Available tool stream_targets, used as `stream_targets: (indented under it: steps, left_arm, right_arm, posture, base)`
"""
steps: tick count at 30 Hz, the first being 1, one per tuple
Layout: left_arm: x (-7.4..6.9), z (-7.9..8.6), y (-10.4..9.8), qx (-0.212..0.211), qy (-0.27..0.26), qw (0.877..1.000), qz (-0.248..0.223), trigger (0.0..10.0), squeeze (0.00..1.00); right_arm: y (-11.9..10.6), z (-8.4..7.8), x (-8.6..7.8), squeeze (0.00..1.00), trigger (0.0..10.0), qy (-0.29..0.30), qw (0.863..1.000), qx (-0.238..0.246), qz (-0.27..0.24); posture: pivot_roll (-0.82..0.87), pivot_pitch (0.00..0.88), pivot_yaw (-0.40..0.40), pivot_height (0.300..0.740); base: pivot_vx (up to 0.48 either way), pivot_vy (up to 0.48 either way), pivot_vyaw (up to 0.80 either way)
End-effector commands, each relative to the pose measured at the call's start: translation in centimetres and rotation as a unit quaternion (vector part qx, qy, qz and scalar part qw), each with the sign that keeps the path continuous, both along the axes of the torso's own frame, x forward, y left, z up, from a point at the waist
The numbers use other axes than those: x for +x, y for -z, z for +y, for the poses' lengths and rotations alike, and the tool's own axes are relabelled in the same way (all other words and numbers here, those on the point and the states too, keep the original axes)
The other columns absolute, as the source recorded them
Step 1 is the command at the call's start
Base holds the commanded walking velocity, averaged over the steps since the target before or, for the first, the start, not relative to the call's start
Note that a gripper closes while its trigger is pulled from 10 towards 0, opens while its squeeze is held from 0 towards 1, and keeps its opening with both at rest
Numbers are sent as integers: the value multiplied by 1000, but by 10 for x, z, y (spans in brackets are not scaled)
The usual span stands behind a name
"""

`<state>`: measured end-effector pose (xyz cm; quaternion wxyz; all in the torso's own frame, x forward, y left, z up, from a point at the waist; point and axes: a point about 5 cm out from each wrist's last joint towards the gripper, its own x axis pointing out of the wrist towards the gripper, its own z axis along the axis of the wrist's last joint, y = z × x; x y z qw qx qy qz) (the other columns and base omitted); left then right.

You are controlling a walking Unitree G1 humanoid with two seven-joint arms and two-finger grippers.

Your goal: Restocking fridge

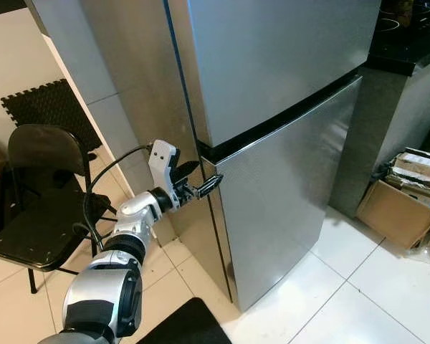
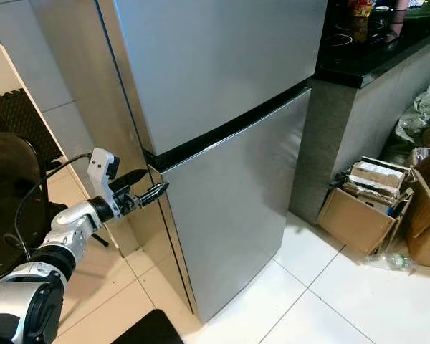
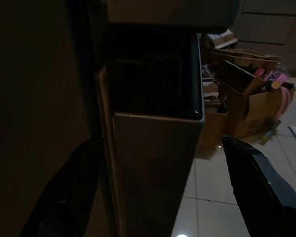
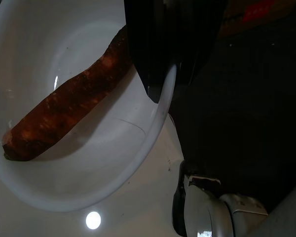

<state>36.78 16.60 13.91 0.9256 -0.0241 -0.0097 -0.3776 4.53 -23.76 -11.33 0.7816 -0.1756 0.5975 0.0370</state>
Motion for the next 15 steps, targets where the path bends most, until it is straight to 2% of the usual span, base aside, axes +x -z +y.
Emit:
stream_targets:
  steps: [1, 7, 15]
  left_arm:
    - [1, -3, 2, 12, -2, 1000, 4, 10000, 0]
    - [2, -3, 5, 19, -18, 1000, 11, 10000, 0]
    - [6, -12, 0, 25, -27, 999, 4, 10000, 0]
  right_arm:
    - [0, 2, 1, 0, 10000, -5, 1000, 1, -7]
    - [0, 2, -3, 0, 10000, -5, 1000, 2, -5]
    - [0, 0, -6, 0, 10000, -5, 1000, 0, -8]
  posture:
    - [-154, 26, 85, 740]
    - [-164, 43, 87, 740]
    - [-181, 67, 86, 740]
  base:
    - [0, 0, 0]
    - [0, 0, 0]
    - [0, 0, 0]
